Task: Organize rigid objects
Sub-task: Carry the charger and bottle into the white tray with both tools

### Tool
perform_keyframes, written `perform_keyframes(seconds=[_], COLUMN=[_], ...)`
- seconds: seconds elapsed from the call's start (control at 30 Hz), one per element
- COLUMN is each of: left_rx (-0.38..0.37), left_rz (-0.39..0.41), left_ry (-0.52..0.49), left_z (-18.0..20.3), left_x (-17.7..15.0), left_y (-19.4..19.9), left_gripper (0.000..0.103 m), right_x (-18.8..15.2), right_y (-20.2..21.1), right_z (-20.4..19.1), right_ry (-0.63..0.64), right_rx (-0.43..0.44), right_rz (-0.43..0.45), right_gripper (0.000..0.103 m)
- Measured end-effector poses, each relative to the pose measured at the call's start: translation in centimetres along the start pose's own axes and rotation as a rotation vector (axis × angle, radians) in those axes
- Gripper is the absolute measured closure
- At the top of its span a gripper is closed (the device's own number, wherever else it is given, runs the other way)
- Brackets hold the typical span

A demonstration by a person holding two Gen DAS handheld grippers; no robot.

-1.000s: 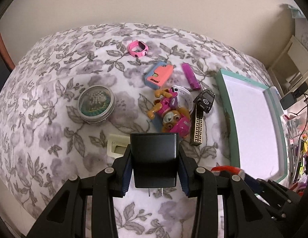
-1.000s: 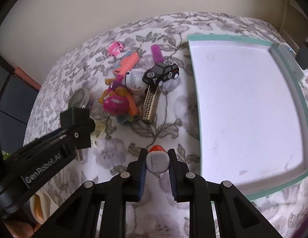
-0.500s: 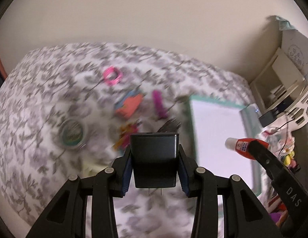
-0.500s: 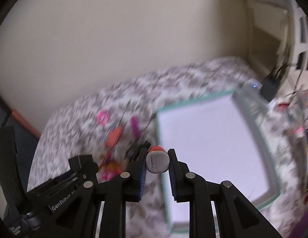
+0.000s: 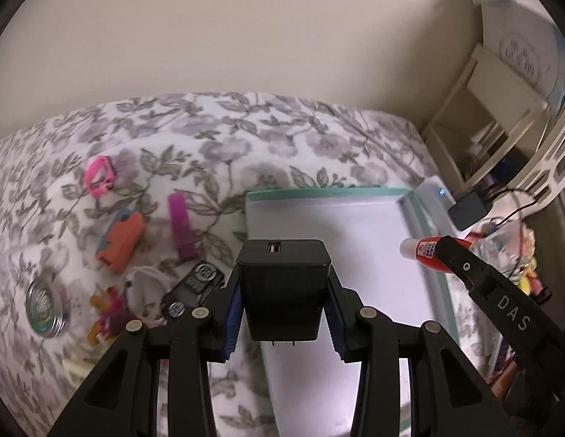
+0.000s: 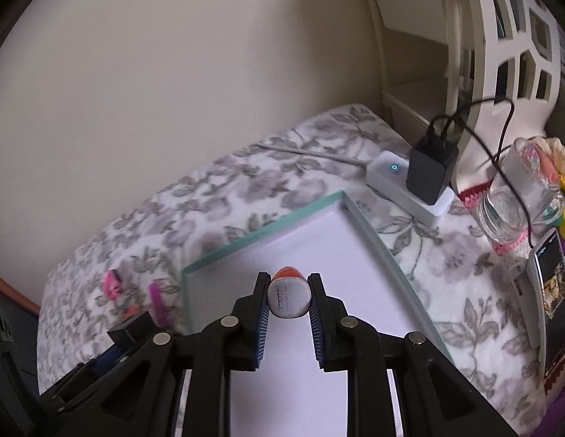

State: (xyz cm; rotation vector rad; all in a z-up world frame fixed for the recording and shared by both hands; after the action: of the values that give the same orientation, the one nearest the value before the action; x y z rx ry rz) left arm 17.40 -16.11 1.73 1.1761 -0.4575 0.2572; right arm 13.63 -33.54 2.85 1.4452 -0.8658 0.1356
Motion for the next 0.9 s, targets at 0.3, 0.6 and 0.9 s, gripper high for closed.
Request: perform_keyframes(seconds=[0.3, 0.6, 0.9], left_rx=[0.032, 0.041, 0.056], left_rz=[-0.029, -0.077, -0.097], left_ry=[-0.053, -0.064, -0.059], left_z=[0.8, 1.1, 0.7], left_x=[1.1, 0.6, -0.2], left_y=[-4.2, -6.9, -7.3], left_gripper=[0.061, 0.061, 0.061], right_x=[0.2, -0.5, -1.1], right_y=[-4.1, -5.9, -5.8], right_z=[0.8, 1.6, 1.3], right_ry=[0.009, 0.026, 0.092], right_rx=[-0.015, -0.028, -0.043], right_rz=[-0.037, -0.08, -0.134], right_gripper=[0.081, 0.081, 0.081])
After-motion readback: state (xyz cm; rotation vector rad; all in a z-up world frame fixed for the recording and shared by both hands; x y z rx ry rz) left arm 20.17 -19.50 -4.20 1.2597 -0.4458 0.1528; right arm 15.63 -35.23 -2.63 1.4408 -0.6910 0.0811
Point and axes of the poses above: each gripper's, at about its wrist camera, not at the fingertips, and y roughly against the way its jaws point, z to its right, x to its top, the point moved 3 cm from there along -y, roughly the way its jaws point, and after that the axes turned 10 degrees about -x, right-handed, at the moved point
